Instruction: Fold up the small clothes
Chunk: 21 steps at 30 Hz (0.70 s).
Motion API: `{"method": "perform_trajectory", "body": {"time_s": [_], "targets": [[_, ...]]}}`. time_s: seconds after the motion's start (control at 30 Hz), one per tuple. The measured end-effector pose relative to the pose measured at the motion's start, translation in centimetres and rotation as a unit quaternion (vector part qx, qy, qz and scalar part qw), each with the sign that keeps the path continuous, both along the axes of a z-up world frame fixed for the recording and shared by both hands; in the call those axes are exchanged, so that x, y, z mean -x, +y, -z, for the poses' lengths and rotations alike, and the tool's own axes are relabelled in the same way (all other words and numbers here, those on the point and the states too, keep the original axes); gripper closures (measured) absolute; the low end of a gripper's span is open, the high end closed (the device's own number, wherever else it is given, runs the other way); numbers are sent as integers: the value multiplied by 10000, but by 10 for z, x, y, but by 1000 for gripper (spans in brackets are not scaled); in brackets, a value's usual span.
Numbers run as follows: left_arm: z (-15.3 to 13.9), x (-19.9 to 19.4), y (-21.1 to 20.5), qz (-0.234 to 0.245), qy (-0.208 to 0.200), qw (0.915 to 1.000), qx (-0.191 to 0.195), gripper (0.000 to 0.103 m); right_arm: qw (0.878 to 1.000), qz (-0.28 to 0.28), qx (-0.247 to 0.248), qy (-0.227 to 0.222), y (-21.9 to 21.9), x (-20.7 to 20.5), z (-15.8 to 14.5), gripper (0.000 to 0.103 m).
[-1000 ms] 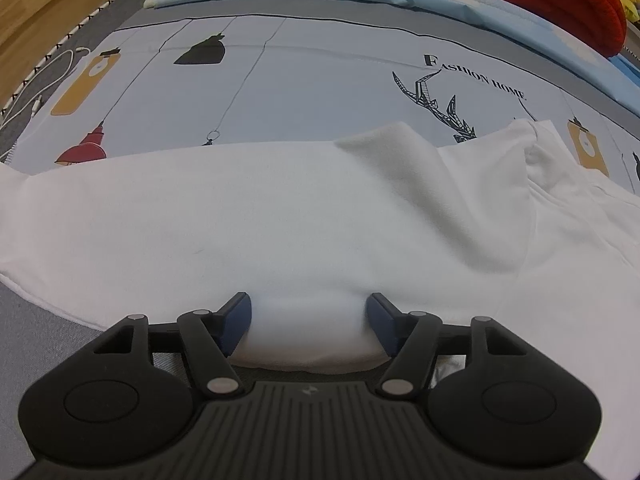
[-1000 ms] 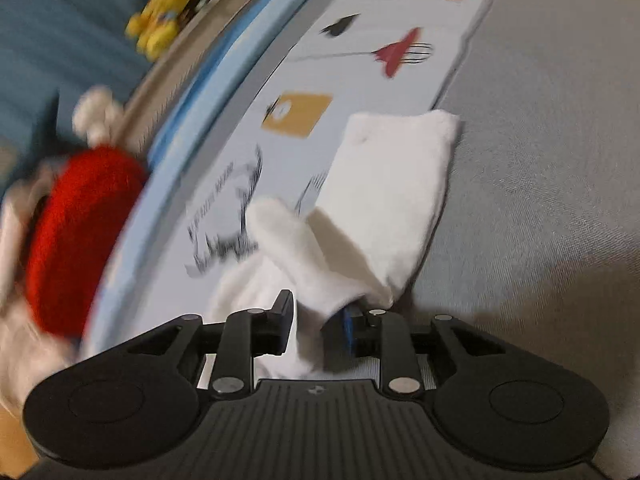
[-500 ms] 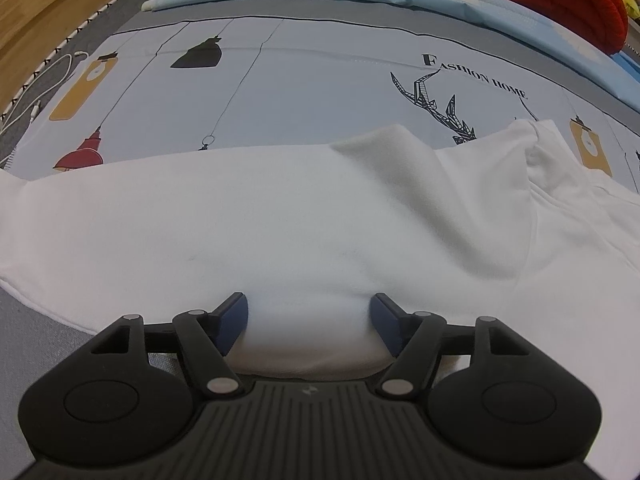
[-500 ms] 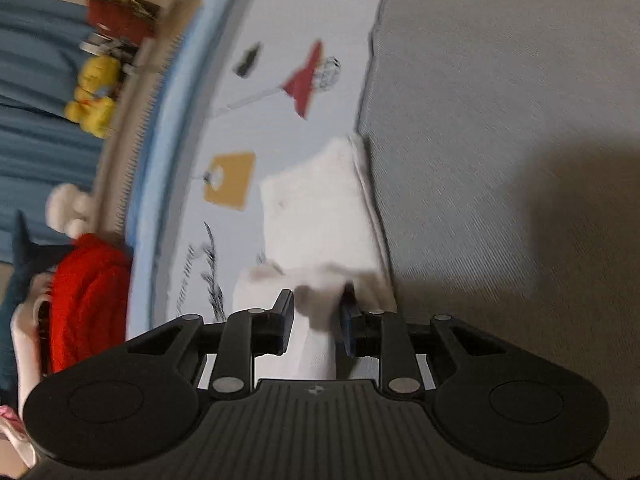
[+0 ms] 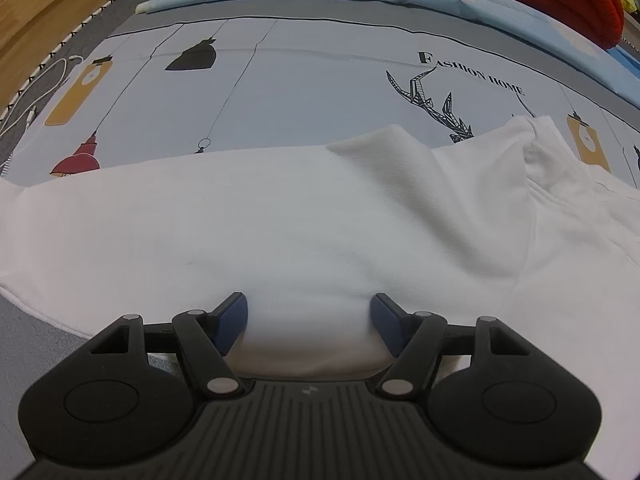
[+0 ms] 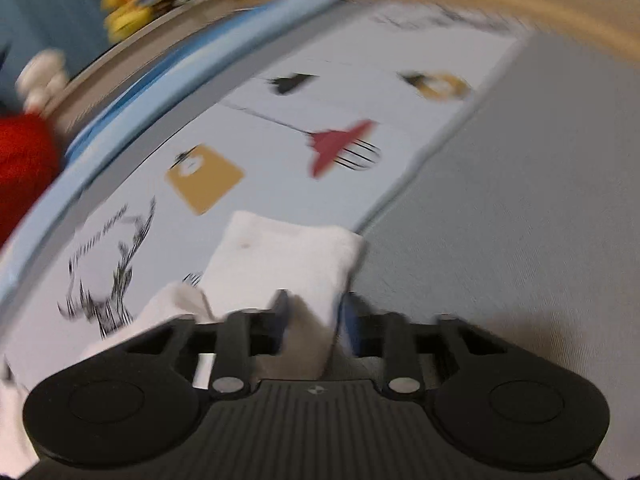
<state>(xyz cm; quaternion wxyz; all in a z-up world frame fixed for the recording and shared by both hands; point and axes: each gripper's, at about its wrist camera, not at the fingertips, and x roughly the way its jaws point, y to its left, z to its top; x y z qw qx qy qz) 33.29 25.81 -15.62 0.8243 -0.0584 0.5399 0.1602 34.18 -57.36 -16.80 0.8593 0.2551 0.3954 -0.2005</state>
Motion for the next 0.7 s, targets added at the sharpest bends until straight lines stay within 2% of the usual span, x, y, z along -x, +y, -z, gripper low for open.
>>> {"method": "perform_trajectory", "body": {"time_s": [0.07,0.1,0.13,0.2,0.23,0.3,0.37,0.43,0.53,0.7], "targets": [[0,0,-1,5,-3,10000,-13,28,9995,-171,274,69,6,-3,1,98],[0,0,-1,7,-5,10000,-18,28,9995,-106,282,-118,3,-1,-4,98],[0,-1,-1,14,-7,10000,-22,28,9980,120,314,-528,-3,5,-15,98],[0,-1,-1,27,-10,10000,-25,28,9819,937,741,-1473,-21,21,-42,98],[0,-1,-1,27,-10,10000,-27,28,9750,1312,893,-1555,-31,27,-46,98],[0,-1,-1,33,-13,10000,-32,28,9754,1675,697,-1255,-52,31,-31,98],[0,-1,-2,54,-13,10000,-40,28,9795,1851,472,-646,-67,33,1,98],[0,-1,-1,56,-14,10000,-13,28,9793,1920,457,-455,-72,37,17,98],[-1,-1,-1,82,4,10000,-10,28,9769,1999,587,-483,-78,39,18,98],[-8,4,-1,114,-70,9999,-12,28,9596,2648,919,-233,-72,44,0,94]]}}
